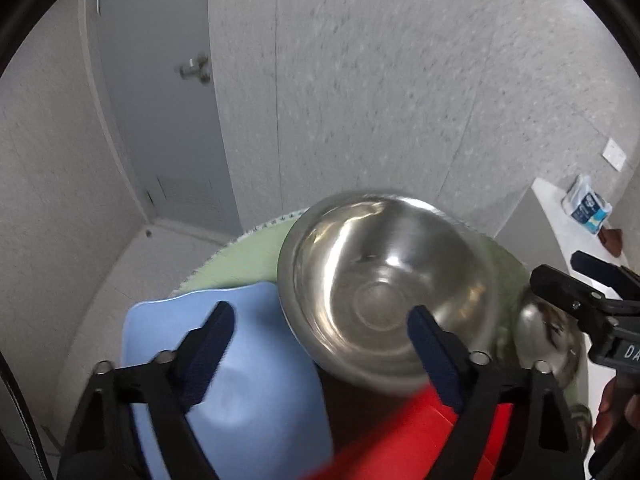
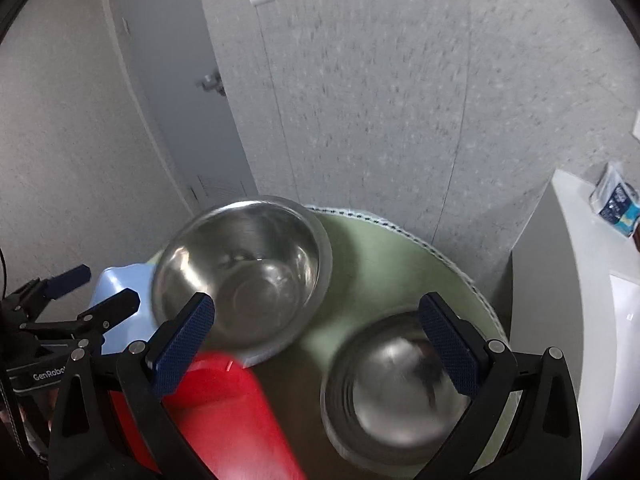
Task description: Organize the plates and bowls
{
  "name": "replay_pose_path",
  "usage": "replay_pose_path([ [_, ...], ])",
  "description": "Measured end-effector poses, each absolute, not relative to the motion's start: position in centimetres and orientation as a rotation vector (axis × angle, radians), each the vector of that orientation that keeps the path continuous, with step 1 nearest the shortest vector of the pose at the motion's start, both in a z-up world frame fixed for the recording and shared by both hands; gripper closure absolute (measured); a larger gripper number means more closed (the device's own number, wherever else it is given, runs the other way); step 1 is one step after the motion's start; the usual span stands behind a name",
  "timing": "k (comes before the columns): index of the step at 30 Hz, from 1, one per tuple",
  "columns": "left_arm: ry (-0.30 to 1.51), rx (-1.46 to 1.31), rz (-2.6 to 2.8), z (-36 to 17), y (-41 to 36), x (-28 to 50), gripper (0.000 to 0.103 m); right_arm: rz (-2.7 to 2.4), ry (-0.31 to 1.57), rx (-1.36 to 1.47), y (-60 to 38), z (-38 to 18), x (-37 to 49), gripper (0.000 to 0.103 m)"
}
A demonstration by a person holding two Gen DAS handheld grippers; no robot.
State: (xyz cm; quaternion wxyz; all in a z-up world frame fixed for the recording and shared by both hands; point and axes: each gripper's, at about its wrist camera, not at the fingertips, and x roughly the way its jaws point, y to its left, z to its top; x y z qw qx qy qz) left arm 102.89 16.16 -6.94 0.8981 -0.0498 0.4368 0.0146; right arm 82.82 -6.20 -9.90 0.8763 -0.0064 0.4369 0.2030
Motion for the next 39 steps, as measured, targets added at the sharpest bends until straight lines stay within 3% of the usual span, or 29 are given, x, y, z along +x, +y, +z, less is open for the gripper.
replay_pose_path([
  [4, 1.003, -0.124, 0.026, -9.9, 18.1, 108.4, 0.048, 0.423, 1.025, -0.011, -5.7, -13.4, 86.5, 0.002],
  [9, 1.055, -0.109, 0.0, -11.6, 18.5, 111.7, 0.07, 0.437, 1.105, -0.018, -5.0, -16.1, 88.5, 0.028],
  [15, 1.063, -0.067, 0.014, -12.7, 17.9, 113.5, 0.081, 0.494, 1.176, -0.026, -4.0, -17.8, 89.1, 0.068],
  [22, 1.013, -0.093, 0.014, -12.2, 18.0, 111.7, 0.082, 0.522, 1.136, -0.002, -4.2, -16.8, 89.0, 0.068],
  [39, 0.807, -0.146, -0.093, -3.0, 19.8, 97.1, 0.078, 0.492, 0.903, 0.01, -5.3, -5.3, 80.2, 0.068],
])
